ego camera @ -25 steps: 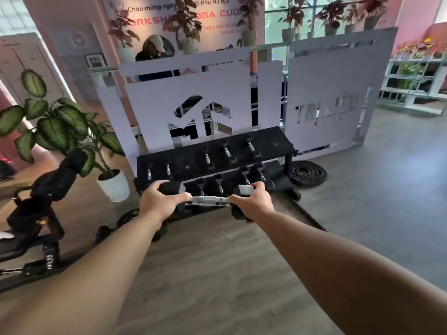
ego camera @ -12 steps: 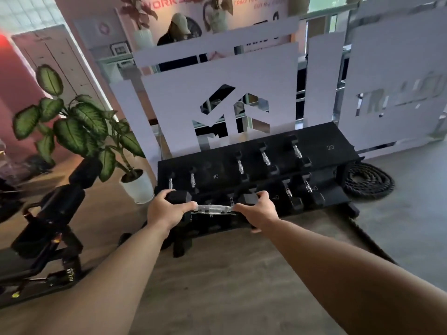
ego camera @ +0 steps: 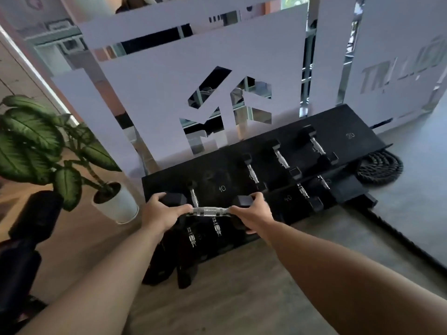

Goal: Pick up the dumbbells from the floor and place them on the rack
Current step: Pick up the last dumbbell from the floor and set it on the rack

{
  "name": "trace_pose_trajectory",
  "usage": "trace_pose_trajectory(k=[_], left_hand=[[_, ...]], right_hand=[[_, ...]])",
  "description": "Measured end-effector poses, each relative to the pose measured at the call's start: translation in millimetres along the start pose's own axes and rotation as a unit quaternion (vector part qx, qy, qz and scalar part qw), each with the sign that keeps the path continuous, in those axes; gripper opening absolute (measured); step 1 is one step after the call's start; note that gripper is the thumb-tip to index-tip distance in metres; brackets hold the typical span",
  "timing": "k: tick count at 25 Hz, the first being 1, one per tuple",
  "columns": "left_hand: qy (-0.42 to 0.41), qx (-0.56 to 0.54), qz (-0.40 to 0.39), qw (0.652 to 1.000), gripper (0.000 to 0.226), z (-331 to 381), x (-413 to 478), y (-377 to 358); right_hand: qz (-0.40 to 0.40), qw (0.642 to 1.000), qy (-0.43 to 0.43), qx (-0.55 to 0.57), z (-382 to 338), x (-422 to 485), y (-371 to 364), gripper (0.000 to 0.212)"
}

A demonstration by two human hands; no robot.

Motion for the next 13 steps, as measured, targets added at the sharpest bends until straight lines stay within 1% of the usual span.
trace_pose_trajectory(k=[1, 5, 10, 13], left_hand=[[-0.002, 0.016, -0.011, 1.000, 0.102, 5.2, 27.9, -5.0], [-0.022, 0.066, -0.070, 0.995, 0.097, 29.5, 115.6, -45.3], [-0.057, 0.121, -0.102, 0.986, 0.088, 52.7, 207.8, -110.8], [-0.089, 0.179, -0.124, 0.972, 0.092, 70.0, 252.0, -146.2]], right_hand=[[0.011, 1.000, -0.019, 0.017, 2.3, 15.2, -11.4, 0.094], [0.045, 0.991, -0.096, 0.076, 19.6, 69.3, -42.9, 0.093], [0.064, 0.979, -0.159, 0.108, 50.3, 157.5, -70.4, 0.095], [0.080, 0.970, -0.195, 0.118, 68.6, 197.5, -89.1, 0.094]])
Point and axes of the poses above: each hand's wrist, its own x-axis towards the middle knuckle, its own y-axis out of the back of the hand, z = x × y, the point moved 10 cm from there along x, towards the middle knuckle, and after that the axes turned 5 degrees about y, right-handed, at the moved point
